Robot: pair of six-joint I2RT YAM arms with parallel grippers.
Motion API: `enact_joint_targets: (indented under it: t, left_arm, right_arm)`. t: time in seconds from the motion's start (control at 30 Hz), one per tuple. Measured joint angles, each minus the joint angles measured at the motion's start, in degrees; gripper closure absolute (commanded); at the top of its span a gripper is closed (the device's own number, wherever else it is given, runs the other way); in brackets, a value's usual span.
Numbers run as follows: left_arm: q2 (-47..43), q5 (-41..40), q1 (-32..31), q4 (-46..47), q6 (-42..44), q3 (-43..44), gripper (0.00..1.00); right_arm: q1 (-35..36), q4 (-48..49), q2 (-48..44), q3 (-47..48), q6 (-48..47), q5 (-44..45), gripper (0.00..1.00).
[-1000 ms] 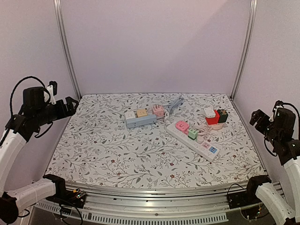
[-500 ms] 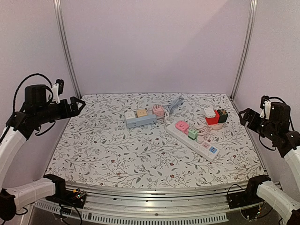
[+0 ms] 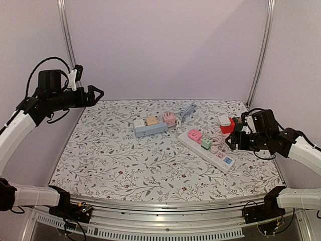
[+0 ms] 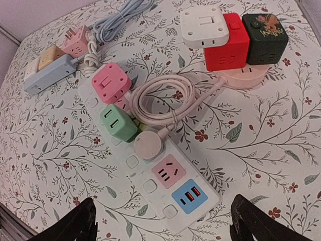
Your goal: Pull the plug off the socket
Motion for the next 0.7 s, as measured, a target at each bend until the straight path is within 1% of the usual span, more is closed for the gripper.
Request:
enact_joint_targets:
  t: [0.13,0.27,0.47,0.7]
  left_arm:
    - [0.81,-1.18,0.04,-0.7,1.4,-2.38,0.01]
    - [0.02,-2.71,0.04,-1.49,1.99,-3.41,0.0]
    - [-3.87,-4.39,0.11,-0.98,2.49,-4.35,0.01]
    - [-5.57,-6.1,0.11,-0.04,2.6,-5.42,0.0]
  right_arm:
    - [0.13,1.77,2.54,-2.45,0.66,-1.01,0.03]
    - [0.15,3.3,6.16,-3.65,1.55,-1.97,0.03]
    - [-0.35,6.62,14.62,-3.76,1.79,-4.17,0.05]
    - [-5.64,11.41,21.0,-3.91,0.92,-9.22,0.09]
